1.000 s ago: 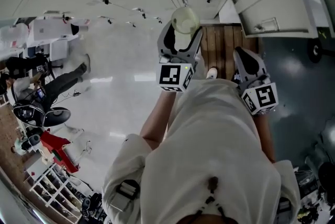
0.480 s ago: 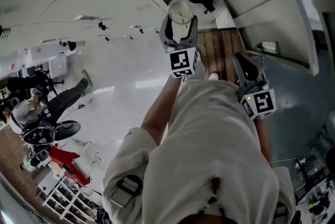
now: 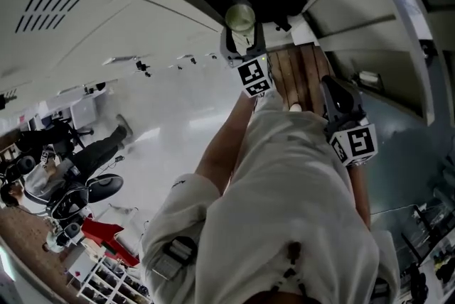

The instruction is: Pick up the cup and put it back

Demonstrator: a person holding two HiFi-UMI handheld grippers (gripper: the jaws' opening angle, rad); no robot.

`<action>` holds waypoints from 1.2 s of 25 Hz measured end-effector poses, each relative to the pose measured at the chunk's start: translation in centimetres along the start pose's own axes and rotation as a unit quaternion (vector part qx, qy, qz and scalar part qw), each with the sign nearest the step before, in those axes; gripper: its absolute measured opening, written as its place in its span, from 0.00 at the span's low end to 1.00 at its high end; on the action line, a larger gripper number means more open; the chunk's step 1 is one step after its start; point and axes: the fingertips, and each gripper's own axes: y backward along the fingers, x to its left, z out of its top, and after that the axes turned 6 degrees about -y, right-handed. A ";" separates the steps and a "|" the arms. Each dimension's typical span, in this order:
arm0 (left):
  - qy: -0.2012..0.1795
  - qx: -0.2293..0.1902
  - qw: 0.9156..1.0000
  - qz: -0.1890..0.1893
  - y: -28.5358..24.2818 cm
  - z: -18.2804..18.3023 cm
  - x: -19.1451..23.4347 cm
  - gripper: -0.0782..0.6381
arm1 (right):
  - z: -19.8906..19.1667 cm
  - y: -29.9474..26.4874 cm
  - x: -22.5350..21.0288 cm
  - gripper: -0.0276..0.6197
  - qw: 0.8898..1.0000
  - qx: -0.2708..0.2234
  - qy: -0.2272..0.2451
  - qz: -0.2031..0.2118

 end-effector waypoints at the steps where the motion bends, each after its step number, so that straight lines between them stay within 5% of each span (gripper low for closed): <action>1: 0.001 0.004 1.000 0.006 -0.4 -0.4 0.1 0.57 | 0.1 -0.2 -0.1 0.09 1.000 0.001 -0.002 -0.002; 18: 0.001 -0.003 1.000 0.022 -4.0 -1.7 0.0 0.57 | 0.6 -1.7 -0.7 0.09 1.000 0.009 -0.001 -0.021; 30: -0.020 0.037 0.999 0.016 -3.6 -2.9 -0.3 0.60 | 0.6 -1.3 -0.5 0.09 1.000 -0.001 -0.010 -0.021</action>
